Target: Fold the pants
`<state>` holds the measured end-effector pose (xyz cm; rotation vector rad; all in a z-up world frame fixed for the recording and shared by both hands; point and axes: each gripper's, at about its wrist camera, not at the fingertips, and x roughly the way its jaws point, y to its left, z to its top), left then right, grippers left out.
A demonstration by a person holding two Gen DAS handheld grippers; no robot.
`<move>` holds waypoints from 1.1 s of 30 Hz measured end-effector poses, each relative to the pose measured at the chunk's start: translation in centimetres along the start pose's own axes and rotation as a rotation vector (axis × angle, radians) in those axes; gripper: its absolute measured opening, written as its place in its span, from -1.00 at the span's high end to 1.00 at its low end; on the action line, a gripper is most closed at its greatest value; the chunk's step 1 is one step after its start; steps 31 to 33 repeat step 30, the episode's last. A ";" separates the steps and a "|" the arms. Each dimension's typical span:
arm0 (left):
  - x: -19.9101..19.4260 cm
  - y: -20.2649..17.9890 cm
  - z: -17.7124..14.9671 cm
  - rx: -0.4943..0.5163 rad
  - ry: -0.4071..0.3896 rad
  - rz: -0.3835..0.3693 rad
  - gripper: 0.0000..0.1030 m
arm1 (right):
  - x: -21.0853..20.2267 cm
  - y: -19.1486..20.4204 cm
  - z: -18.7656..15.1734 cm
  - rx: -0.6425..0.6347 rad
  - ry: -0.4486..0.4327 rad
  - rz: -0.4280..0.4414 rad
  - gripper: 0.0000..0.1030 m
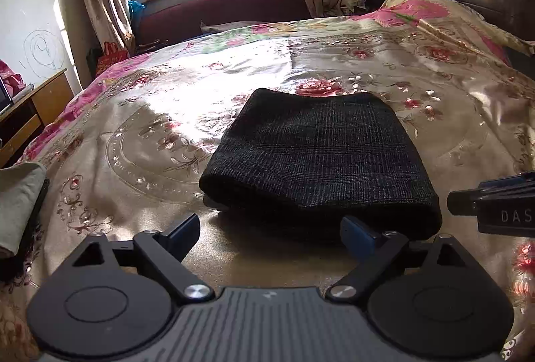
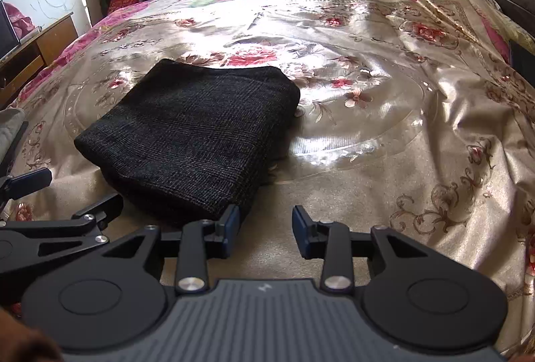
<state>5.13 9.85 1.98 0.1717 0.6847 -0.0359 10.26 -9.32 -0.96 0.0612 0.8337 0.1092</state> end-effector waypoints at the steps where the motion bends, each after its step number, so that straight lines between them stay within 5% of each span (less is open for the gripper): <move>1: 0.0 0.0 0.0 -0.006 0.001 -0.002 -1.00 | 0.0 0.1 0.0 0.000 0.000 0.001 0.30; 33: -1.4 -2.2 -0.7 0.017 0.000 -0.038 -1.00 | -1.8 -0.2 -1.6 0.019 -0.027 0.022 0.29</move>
